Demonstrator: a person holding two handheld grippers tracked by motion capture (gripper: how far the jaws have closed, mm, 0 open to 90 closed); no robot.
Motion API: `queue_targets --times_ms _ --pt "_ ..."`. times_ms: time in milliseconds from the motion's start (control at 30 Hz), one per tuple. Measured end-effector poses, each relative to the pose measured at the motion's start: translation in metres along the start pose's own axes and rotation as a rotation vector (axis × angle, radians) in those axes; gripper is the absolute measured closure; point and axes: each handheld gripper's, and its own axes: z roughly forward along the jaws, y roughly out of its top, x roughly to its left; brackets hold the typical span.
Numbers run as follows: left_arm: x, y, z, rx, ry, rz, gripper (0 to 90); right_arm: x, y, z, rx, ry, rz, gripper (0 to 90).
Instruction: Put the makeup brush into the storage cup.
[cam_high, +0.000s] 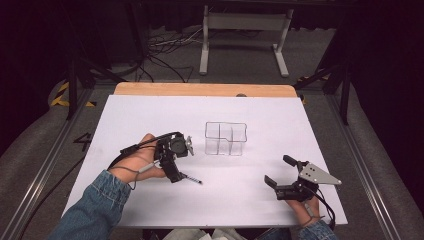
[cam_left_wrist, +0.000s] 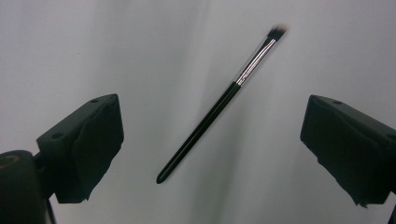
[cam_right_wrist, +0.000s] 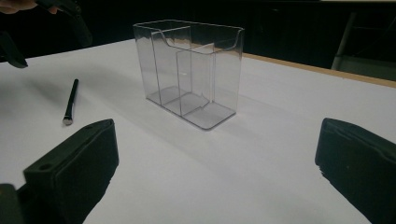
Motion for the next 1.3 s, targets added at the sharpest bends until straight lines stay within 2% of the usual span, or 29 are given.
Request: queue_targets --times_ms 333,500,533,667,767,933,1033,1200,1300 --pt "0.001 -0.003 0.011 0.022 -0.02 0.0 8.6 0.0 0.0 0.0 -0.001 -0.002 0.0 0.0" --pt "0.003 -0.005 0.016 0.007 -0.027 -0.003 12.8 0.001 0.0 -0.001 -0.006 -0.011 -0.003 0.0" --pt "0.003 -0.006 0.017 -0.009 -0.031 -0.006 13.7 0.001 0.0 -0.001 -0.009 -0.012 -0.005 0.0" --pt "0.005 -0.007 0.02 0.007 -0.024 -0.007 15.7 0.001 0.0 -0.002 -0.021 -0.017 -0.014 0.1" --pt "0.005 -0.006 0.023 0.039 -0.02 0.0 17.8 0.001 0.001 -0.003 -0.032 -0.013 -0.008 0.1" --pt "0.006 -0.006 0.027 0.045 -0.027 -0.007 19.4 0.002 0.001 -0.003 -0.036 -0.015 -0.019 0.0" --pt "0.006 -0.006 0.029 0.04 -0.03 -0.004 20.9 0.002 0.0 -0.003 -0.022 -0.025 0.006 0.0" --pt "0.006 -0.007 0.031 0.032 -0.032 -0.009 24.5 0.002 -0.001 -0.003 -0.042 0.0 0.007 2.2" --pt "0.006 -0.007 0.034 0.04 -0.038 0.002 25.5 0.003 -0.001 -0.003 -0.042 0.004 0.004 2.3"
